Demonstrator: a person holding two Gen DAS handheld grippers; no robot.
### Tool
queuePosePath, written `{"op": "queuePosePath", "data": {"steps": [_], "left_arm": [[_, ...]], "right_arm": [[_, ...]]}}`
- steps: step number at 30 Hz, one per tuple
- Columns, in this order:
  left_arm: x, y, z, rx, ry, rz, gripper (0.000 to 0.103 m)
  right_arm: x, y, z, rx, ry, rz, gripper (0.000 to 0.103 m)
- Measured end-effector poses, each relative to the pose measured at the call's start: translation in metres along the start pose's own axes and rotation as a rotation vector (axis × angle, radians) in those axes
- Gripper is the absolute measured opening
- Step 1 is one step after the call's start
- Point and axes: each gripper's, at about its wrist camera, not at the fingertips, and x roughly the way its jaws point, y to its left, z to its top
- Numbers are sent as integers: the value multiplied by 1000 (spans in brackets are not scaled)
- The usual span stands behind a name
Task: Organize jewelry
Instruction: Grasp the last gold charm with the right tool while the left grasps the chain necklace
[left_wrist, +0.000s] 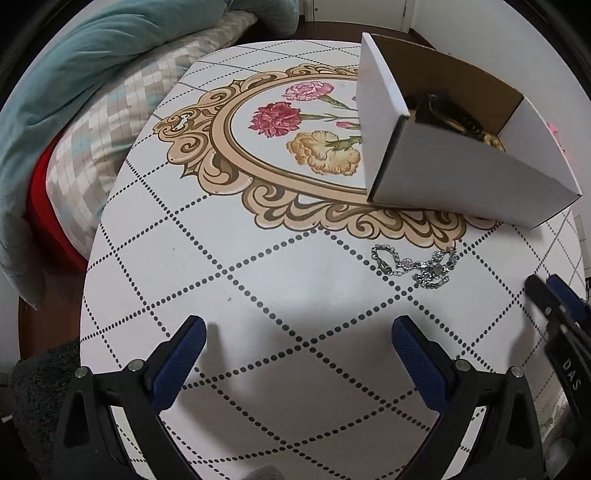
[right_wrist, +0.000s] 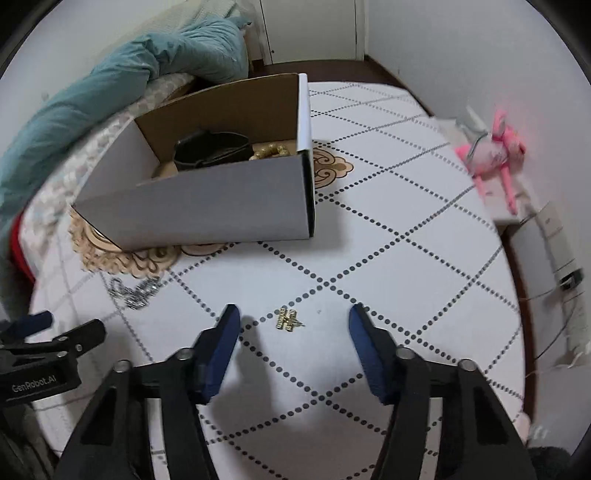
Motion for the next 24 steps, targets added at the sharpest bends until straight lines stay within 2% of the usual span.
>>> {"op": "queuePosePath", "data": {"steps": [2, 7, 18, 21, 22, 23, 24], "left_arm": [[1, -3, -1, 0, -3, -2, 103], [-4, -17, 1, 28, -31, -10, 102], [-4, -58, 12, 85, -53, -19, 101], [-8, -66, 15, 97, -83, -46, 82], [-10, -68, 15, 100, -91, -61, 69], [-11, -69, 16, 102, -97, -78, 49], [-12, -70, 17, 103, -102, -95, 39]], "right_arm": [[0, 3, 0, -20, -14, -35, 14], [-1, -2, 3, -16, -9, -19, 14], [-12, -33, -2, 102, 6, -2, 14], [-12, -37, -2, 111, 11, -3, 14], [-11, -39, -2, 112, 13, -5, 14], [-10, -40, -2, 115, 15, -5, 14], [-10, -41, -2, 120, 16, -4, 14]]}}
